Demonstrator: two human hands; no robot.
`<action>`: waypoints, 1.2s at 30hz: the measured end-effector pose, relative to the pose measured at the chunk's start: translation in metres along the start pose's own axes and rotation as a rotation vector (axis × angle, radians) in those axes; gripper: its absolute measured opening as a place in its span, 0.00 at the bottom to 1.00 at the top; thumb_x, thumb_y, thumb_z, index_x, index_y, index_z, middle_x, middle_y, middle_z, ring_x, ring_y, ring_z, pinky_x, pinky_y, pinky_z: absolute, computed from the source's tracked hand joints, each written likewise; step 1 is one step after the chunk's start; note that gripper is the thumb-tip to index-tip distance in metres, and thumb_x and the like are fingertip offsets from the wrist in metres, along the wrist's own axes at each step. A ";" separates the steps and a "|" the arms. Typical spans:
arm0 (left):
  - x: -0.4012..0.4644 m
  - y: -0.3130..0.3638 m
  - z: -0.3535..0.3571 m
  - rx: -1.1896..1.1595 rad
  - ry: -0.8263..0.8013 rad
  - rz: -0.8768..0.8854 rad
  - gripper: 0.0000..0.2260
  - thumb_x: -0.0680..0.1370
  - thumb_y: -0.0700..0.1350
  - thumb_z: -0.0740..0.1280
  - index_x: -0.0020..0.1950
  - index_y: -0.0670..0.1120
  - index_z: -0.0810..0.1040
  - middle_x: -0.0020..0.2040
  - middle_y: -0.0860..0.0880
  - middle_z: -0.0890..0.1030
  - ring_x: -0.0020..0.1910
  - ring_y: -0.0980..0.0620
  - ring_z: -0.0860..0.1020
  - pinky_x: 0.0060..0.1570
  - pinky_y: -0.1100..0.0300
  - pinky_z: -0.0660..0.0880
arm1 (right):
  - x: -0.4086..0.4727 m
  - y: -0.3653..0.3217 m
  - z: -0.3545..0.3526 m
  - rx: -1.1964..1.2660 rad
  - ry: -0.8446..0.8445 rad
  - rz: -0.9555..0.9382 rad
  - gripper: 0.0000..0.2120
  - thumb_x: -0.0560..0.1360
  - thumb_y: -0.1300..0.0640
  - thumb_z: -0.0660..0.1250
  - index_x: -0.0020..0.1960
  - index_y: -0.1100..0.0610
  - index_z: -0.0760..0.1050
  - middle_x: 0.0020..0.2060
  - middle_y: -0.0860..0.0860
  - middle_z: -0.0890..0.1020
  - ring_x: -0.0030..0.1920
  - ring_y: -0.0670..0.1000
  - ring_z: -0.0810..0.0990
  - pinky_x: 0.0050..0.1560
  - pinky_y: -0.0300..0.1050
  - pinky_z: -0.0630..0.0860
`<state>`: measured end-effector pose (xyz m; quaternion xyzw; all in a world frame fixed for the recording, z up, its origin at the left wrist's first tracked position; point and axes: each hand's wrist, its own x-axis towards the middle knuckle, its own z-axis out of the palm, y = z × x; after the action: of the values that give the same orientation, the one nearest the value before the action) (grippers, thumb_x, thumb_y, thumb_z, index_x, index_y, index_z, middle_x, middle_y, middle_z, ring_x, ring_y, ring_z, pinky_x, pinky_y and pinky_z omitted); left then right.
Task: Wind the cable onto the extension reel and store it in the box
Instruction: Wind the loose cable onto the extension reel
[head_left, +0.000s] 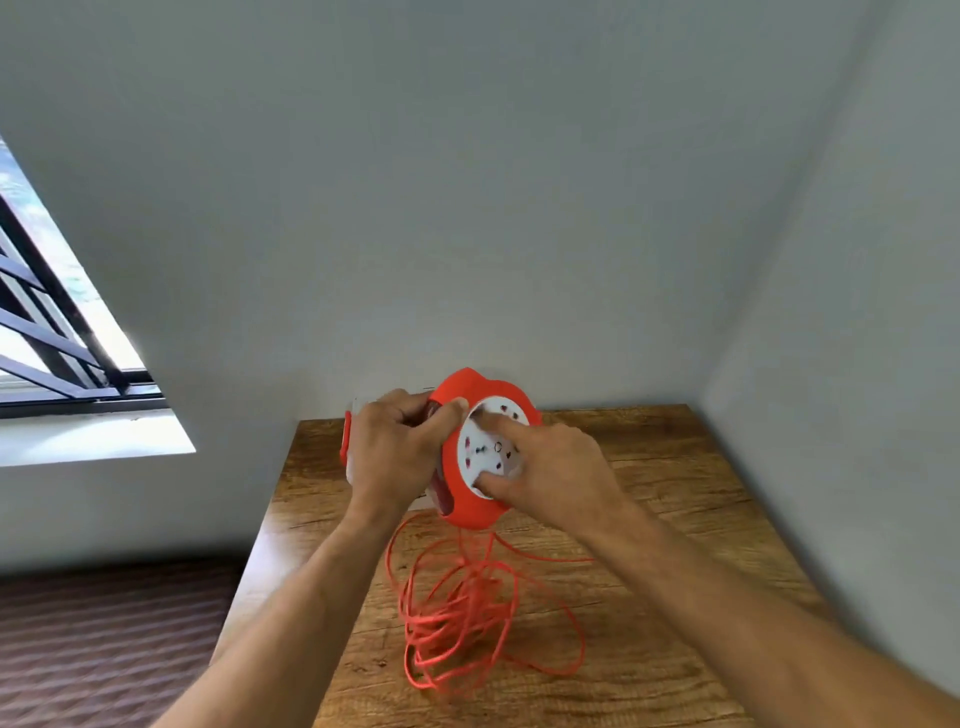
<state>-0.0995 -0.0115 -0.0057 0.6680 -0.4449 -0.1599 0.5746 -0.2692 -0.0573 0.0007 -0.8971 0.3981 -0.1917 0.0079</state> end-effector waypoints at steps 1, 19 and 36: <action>-0.003 0.000 0.003 -0.015 0.047 0.018 0.20 0.72 0.50 0.77 0.27 0.43 0.72 0.27 0.51 0.71 0.26 0.56 0.69 0.32 0.54 0.68 | -0.001 -0.009 0.000 0.235 -0.016 0.210 0.33 0.71 0.39 0.70 0.75 0.42 0.66 0.60 0.51 0.82 0.55 0.54 0.82 0.49 0.45 0.79; 0.015 0.003 -0.009 -0.213 0.000 -0.092 0.24 0.75 0.53 0.75 0.35 0.31 0.78 0.30 0.31 0.75 0.28 0.45 0.72 0.34 0.54 0.70 | -0.013 0.017 -0.012 0.084 0.247 -0.146 0.20 0.75 0.54 0.71 0.65 0.46 0.72 0.47 0.45 0.77 0.36 0.48 0.80 0.36 0.46 0.80; 0.017 0.013 -0.009 0.025 -0.361 -0.143 0.10 0.76 0.52 0.75 0.42 0.47 0.90 0.37 0.47 0.89 0.37 0.47 0.88 0.47 0.45 0.86 | 0.012 0.041 -0.006 -0.424 -0.055 -0.875 0.31 0.73 0.52 0.74 0.70 0.38 0.63 0.56 0.61 0.76 0.32 0.57 0.79 0.29 0.46 0.77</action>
<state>-0.0890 -0.0177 0.0140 0.6656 -0.4941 -0.3118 0.4643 -0.2929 -0.0931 0.0037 -0.9669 0.0134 -0.0678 -0.2457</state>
